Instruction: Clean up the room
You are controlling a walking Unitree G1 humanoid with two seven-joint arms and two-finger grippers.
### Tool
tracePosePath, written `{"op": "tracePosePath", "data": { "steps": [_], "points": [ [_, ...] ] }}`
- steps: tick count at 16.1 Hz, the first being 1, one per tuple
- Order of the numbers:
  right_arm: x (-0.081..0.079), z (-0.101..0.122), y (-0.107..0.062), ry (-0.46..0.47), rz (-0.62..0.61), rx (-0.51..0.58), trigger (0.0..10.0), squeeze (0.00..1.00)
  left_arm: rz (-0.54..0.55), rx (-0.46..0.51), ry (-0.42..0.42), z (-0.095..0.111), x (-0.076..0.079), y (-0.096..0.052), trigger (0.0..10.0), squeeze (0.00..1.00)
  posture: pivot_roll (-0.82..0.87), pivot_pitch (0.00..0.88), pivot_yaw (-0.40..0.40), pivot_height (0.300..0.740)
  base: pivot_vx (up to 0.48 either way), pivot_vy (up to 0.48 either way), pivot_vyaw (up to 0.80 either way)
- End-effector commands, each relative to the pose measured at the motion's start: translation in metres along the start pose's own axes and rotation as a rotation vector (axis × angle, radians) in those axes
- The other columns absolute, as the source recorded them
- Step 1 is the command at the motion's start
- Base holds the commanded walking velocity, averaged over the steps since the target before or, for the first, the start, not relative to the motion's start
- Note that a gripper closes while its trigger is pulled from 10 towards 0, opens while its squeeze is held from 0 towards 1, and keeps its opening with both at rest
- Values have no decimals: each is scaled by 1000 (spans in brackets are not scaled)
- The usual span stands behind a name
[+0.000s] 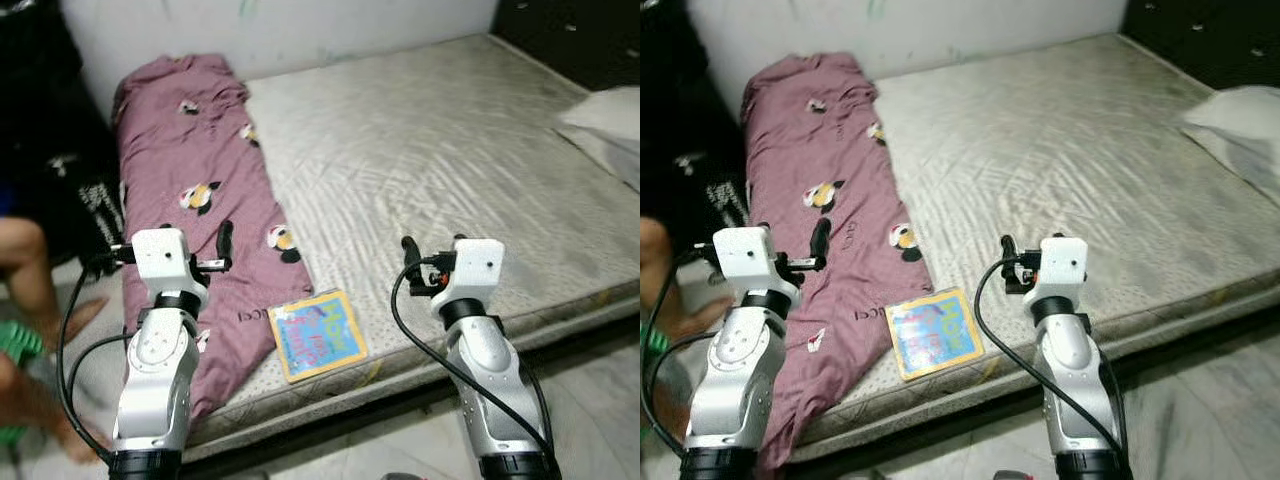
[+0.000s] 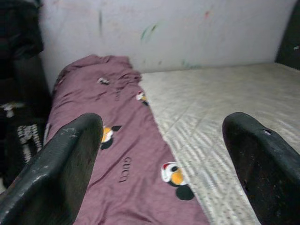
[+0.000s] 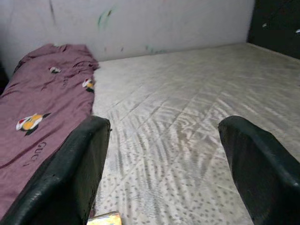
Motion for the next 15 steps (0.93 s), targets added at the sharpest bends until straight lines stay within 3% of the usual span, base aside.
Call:
{"op": "tracePosePath", "data": {
  "steps": [1, 15],
  "points": [
    [-1, 5, 0, 1, 3, 12, 10000, 0, 20, -3, 12, 1, -5, -1, 10000, 0, -84, 28, 85, 740, 0, 0, 0],
    [0, 6, 2, -8, 15, 20, 10000, 0, 28, -3, 15, -1, -2, 2, 10000, 0, -91, 7, 80, 740, 0, 0, 0]
  ]
}}
Point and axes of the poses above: a point about 5 cm out from each wrist's last joint towards the gripper, its own y axis pointing out of the wrist towards the gripper, its own z axis along the axis of the wrist's last joint, x = y × z, the point moved 4 cm from there along y, pointing out of the wrist towards the gripper, and after that the axes turned 6 degrees about -y, right-handed, at the moved point
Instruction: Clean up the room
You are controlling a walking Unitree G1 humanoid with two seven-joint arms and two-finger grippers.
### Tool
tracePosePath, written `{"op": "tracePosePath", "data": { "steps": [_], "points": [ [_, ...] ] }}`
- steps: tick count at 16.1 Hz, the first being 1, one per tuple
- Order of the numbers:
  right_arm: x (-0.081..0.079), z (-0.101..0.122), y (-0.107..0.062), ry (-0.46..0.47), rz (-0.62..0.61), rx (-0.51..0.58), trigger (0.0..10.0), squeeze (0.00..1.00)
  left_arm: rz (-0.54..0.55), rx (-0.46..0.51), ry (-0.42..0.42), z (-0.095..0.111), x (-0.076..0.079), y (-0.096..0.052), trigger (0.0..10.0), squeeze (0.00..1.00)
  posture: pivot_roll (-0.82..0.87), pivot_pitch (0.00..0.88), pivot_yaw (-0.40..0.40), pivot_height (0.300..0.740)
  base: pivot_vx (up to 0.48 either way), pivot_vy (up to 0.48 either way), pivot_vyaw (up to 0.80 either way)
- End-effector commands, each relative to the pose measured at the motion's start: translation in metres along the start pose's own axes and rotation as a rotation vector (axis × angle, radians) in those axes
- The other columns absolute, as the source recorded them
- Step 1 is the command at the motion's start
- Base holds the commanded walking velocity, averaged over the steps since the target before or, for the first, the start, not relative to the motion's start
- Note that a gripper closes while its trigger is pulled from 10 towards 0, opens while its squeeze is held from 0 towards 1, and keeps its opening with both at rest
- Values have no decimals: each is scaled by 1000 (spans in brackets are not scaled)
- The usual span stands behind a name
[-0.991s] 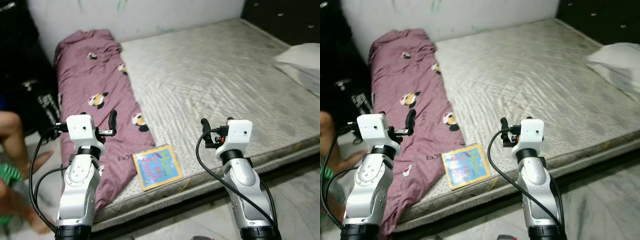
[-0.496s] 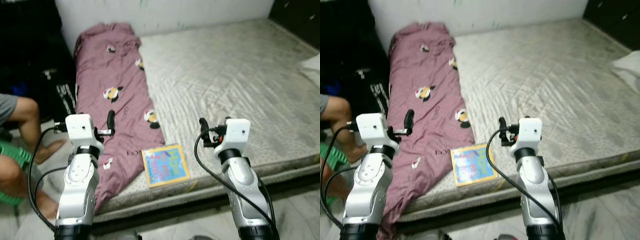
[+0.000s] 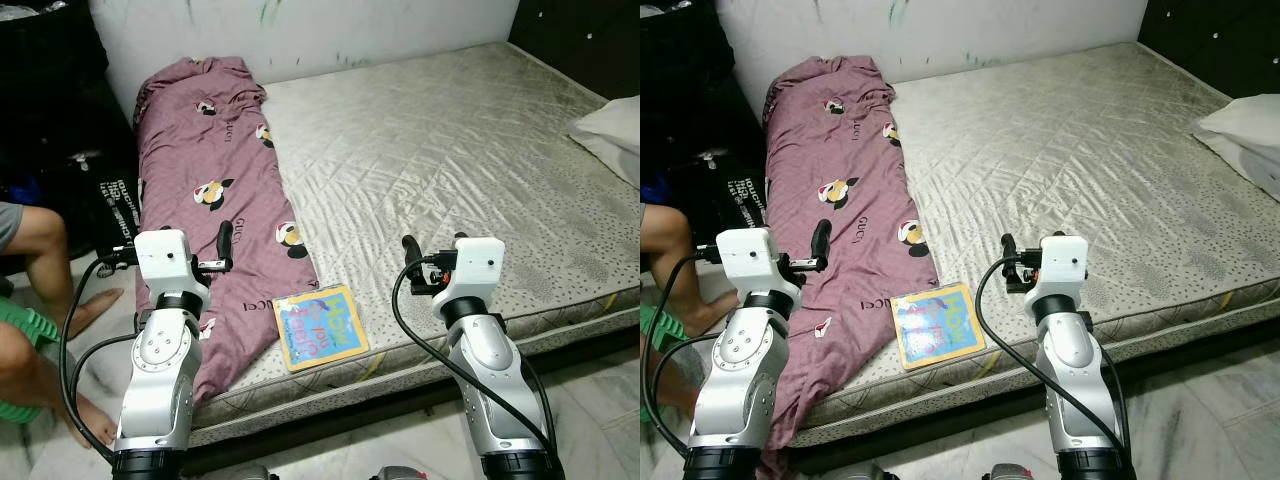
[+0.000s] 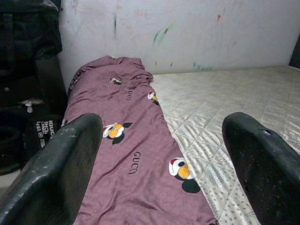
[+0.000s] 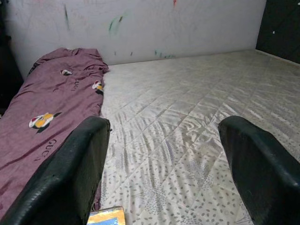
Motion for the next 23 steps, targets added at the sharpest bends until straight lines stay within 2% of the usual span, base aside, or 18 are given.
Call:
{"op": "tracePosePath", "data": {
  "steps": [1, 8, 11, 23],
  "points": [
    [-2, 4, 2, 5, 10, 16, 10000, 0, 11, 7, 15, 2, -2, 1, 10000, 0, -91, 7, 79, 740, 0, 0, 0],
    [-2, 5, 3, 9, 16, 18, 10000, 0, 19, 9, 19, 3, -2, 2, 10000, 0, -91, 12, 76, 658, 0, 0, 0],
    [-2, 5, 3, 9, 20, 18, 10000, 0, 48, 8, 32, 2, -5, 2, 10000, 0, -88, 14, 72, 658, 0, 0, 0],
    [-3, 3, 5, -16, 36, 8, 10000, 0, 47, 17, 20, 2, -4, 2, 10000, 0, -87, 13, 56, 658, 0, 0, 0]
  ]
}}
Point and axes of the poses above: a point about 5 cm out from each wrist's last joint towards the gripper, its own y axis pointing out of the wrist towards the gripper, its own z axis along the axis of the wrist's last joint, x = y × z, the point moved 4 cm from there along y, pointing out of the wrist towards the gripper, and after that the axes turned 6 degrees about -y, right-handed, at the moved point
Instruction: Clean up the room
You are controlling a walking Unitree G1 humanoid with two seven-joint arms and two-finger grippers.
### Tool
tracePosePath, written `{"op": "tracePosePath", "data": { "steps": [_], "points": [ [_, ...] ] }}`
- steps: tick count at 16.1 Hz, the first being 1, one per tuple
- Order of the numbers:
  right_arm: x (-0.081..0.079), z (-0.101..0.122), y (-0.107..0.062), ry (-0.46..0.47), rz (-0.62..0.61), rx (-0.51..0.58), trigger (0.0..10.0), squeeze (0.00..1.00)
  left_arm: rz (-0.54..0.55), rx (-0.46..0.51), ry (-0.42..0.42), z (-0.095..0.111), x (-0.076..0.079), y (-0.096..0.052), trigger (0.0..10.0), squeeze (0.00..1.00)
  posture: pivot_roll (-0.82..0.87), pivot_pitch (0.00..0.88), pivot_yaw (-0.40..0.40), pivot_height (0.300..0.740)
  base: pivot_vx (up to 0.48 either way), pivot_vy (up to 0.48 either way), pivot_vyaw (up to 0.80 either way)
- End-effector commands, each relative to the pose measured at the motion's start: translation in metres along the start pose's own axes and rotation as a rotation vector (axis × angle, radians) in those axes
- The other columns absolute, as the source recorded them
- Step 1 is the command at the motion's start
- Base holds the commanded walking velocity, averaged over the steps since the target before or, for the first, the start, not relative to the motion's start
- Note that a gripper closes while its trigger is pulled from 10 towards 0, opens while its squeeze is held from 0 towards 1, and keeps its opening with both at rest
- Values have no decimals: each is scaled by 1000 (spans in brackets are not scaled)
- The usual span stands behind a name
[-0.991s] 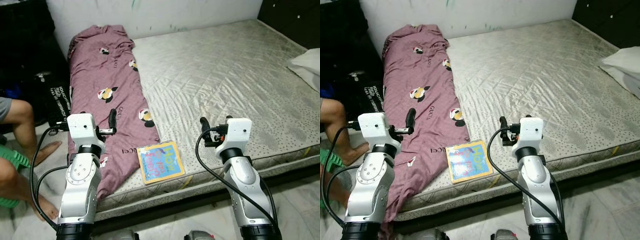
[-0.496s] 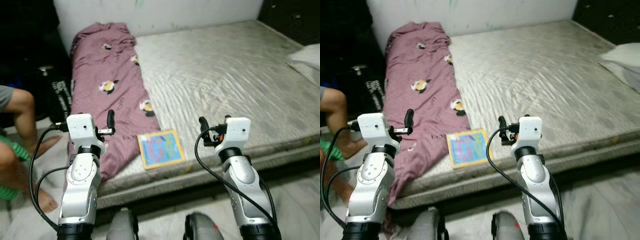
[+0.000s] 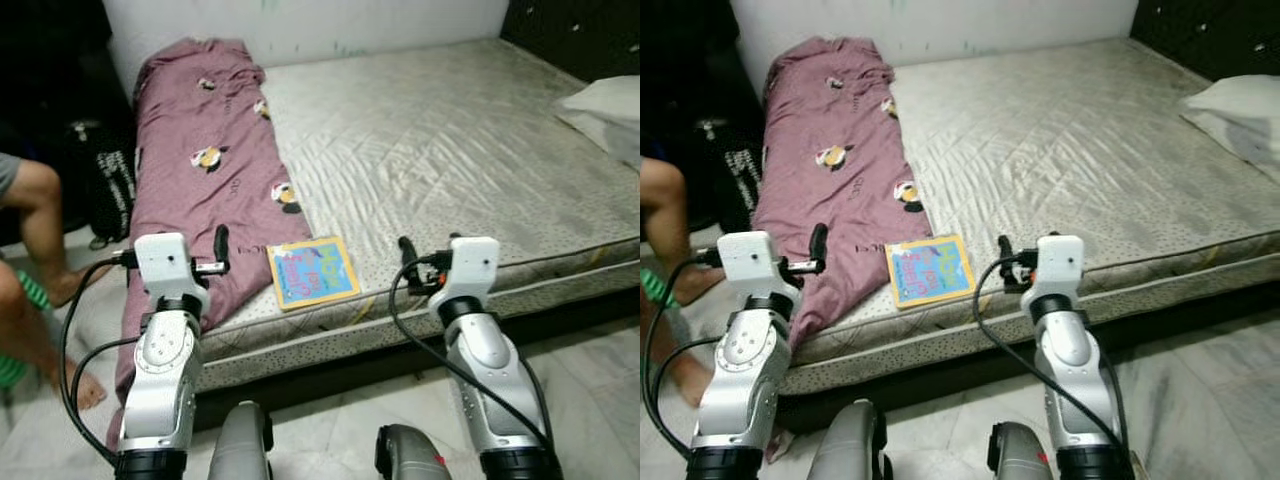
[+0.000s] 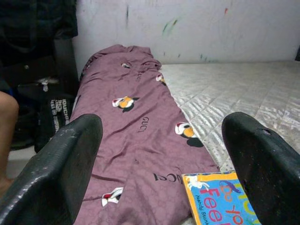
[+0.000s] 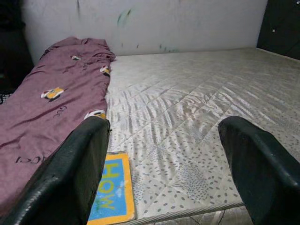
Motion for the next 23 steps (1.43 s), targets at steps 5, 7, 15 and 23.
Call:
{"op": "tracePosePath", "data": {
  "steps": [5, 7, 15, 23],
  "points": [
    [-3, 6, 4, -9, 18, 20, 10000, 0, -14, 30, 2, 7, 1, 1, 10000, 0, -88, 12, 55, 658, 322, 0, 0],
    [-4, 7, 4, -14, 24, 24, 10000, 0, -14, 30, 1, 6, 1, 2, 10000, 0, -87, 10, 56, 658, 373, 0, 0],
    [-5, 8, 5, -19, 39, 30, 10000, 0, -27, 32, 1, 6, 4, 2, 10000, 0, -85, 1, 53, 658, 413, 0, 0],
    [-6, 10, 8, -9, 43, 38, 10000, 0, 37, 18, -6, 5, -4, 6, 10000, 0, -87, 20, 51, 638, 79, 0, 0]
  ]
}}
Point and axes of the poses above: a point about 5 cm out from each wrist's last joint towards the gripper, its own y axis pointing out of the wrist towards the gripper, its own z axis along the axis of the wrist's last joint, x = y × z, the point moved 4 cm from there along y, pointing out of the wrist towards the gripper, and after that the axes turned 6 degrees about -y, right-handed, at the moved point
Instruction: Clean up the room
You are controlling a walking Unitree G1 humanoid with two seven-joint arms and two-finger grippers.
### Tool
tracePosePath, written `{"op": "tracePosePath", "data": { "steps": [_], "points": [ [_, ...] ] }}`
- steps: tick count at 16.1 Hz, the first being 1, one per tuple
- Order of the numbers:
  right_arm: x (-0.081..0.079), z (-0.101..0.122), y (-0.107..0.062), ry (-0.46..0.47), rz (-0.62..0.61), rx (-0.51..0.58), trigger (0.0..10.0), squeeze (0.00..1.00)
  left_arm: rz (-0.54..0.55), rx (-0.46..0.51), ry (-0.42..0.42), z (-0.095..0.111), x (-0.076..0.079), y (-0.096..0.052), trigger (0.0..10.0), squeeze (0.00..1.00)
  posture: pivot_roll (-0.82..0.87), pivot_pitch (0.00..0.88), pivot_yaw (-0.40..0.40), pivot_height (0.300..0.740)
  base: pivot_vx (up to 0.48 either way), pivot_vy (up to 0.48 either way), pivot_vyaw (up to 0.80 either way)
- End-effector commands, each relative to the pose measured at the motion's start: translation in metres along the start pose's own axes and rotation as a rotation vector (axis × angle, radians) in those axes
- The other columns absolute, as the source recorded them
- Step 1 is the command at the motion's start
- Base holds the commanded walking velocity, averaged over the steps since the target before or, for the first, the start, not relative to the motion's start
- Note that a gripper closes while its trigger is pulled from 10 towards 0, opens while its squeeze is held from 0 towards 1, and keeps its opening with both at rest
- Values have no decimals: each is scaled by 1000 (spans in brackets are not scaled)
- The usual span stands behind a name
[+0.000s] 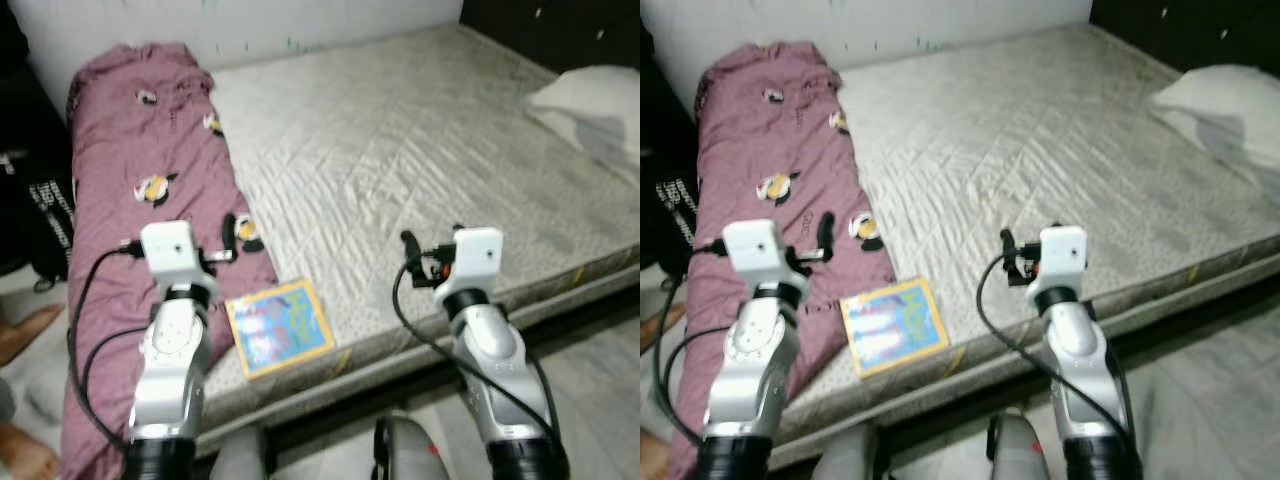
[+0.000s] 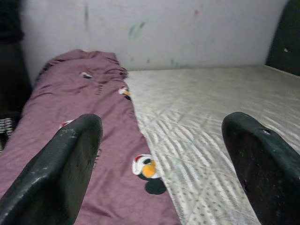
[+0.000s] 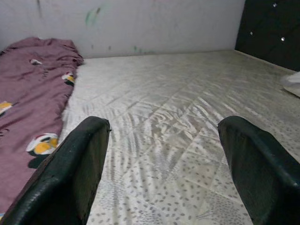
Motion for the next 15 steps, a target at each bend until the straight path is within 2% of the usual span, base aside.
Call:
{"op": "tracePosePath", "data": {
  "steps": [1, 7, 12, 15],
  "points": [
    [-5, 3, 2, 10, 12, 10, 10000, 0, 37, -17, 19, -3, -10, 0, 10000, 0, -87, 21, 50, 628, 0, 0, 0],
    [-5, 3, 3, 10, 13, 11, 10000, 0, 93, -21, 16, -3, -17, 2, 10000, 0, -89, 18, 51, 565, 0, 0, 0],
    [-9, 2, 3, 2, 38, 6, 10000, 0, 163, -31, 34, -4, -28, 3, 10000, 0, -84, 18, 51, 565, 0, 0, 0],
    [-11, 2, 3, 3, 46, 9, 10000, 0, 176, -32, 45, -4, -35, 4, 10000, 0, -79, 19, 50, 565, 0, 0, 740]
  ]
}}
Point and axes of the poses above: a point about 5 cm out from each wrist's last joint towards the gripper, its own y axis pointing out of the wrist towards the gripper, its own z axis along the axis of the wrist's last joint, x = y × z, the point moved 4 cm from there along y, pointing out of the wrist towards the gripper, and after that the axes turned 6 degrees about -y, right-handed, at the moved point
